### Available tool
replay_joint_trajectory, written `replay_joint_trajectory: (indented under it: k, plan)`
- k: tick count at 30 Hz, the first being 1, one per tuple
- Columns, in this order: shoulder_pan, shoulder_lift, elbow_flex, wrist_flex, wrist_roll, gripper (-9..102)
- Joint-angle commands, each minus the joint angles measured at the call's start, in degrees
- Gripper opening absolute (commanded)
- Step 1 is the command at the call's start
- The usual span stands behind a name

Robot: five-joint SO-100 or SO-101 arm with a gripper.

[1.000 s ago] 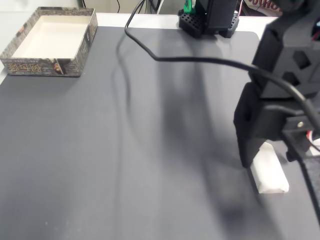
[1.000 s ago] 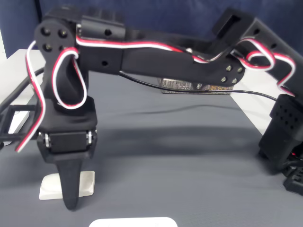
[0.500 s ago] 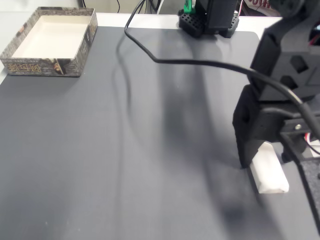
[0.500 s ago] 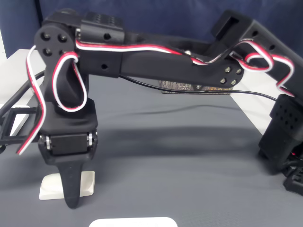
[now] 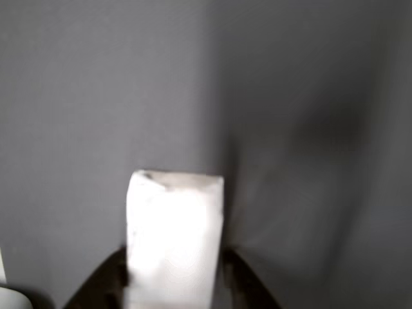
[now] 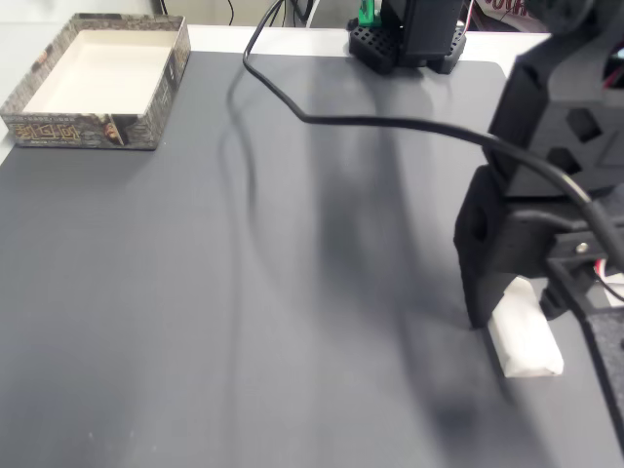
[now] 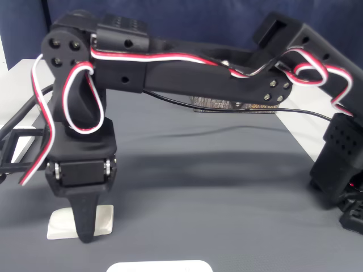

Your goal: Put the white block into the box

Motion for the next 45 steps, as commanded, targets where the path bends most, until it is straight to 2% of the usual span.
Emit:
replay_joint_trajectory:
  k: [1,7,16,31,45]
  plan:
    - [-0.53,0.97,-3.52,-0.53,-0.44,15]
    - [-0.79,0.88,-3.52,-0.53,-0.44,6]
    - [-0.97,0.88,-3.52,-0.44,0.00,-2]
    - [-1.05,2.11,-2.81,-0.18,0.97,-2]
    - [1.41,19.34,10.11,0.62,4.39,-2]
